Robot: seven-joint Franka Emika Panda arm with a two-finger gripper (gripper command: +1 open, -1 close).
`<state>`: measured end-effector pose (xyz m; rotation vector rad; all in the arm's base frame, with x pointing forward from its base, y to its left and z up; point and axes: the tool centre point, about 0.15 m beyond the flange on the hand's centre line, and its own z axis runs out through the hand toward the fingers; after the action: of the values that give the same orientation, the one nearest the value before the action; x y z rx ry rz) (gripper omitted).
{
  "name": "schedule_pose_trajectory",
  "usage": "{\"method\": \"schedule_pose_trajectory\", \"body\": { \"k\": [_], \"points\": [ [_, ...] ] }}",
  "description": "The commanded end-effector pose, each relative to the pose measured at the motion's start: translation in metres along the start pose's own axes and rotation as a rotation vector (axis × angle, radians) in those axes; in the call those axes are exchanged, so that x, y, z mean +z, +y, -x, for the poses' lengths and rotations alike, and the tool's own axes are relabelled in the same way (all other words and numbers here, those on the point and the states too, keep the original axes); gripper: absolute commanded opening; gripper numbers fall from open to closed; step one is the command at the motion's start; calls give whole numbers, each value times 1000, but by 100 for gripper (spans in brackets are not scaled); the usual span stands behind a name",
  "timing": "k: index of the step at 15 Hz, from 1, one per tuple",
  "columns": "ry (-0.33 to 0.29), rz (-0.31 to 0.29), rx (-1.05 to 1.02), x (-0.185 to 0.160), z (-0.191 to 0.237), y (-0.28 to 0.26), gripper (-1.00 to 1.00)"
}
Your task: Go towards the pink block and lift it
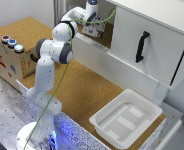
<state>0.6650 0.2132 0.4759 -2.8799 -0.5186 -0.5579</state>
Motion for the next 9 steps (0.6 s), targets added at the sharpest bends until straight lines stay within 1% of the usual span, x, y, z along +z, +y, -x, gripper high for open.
{"method": "schedule_pose_trajectory", "body": {
  "k": [1,3,6,9],
  "points": [
    [-2,102,53,-40,16,-3,-100],
    [-13,126,92,-49,35,4,-100],
    [-76,155,170,-51,74,24,-100],
    [-112,164,277,-51,118,52,-100]
  ]
}}
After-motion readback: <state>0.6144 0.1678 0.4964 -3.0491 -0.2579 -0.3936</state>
